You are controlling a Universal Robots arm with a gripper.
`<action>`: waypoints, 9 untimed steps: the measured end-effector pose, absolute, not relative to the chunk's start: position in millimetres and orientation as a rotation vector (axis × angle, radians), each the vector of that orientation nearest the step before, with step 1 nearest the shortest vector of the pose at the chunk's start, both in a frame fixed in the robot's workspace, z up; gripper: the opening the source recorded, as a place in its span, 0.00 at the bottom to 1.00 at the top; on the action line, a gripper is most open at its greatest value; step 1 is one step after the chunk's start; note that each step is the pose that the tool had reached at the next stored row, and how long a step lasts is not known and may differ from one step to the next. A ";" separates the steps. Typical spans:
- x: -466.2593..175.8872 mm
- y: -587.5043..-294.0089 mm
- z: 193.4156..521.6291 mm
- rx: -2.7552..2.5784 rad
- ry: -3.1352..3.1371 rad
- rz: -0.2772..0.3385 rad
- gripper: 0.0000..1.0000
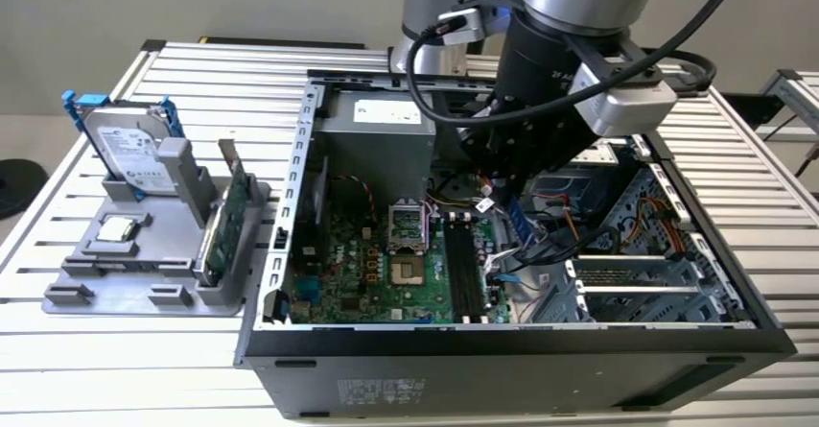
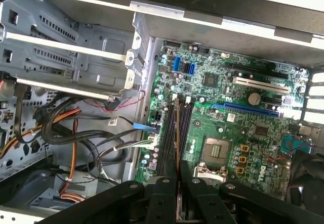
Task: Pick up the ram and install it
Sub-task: 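Insert the ram into the slot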
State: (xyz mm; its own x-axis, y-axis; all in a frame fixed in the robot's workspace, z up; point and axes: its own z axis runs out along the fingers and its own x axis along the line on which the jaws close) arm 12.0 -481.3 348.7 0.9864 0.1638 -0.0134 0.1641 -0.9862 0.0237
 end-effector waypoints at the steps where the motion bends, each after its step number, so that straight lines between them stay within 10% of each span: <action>1: 12.0 -481.3 348.5 3.107 0.251 -0.018 0.00; 9: 12.0 -481.3 347.6 3.108 0.229 -0.018 0.00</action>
State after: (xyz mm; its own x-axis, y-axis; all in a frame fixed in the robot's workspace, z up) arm 12.0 -481.3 347.6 0.9891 0.1465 -0.0134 0.1468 -0.9889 0.0237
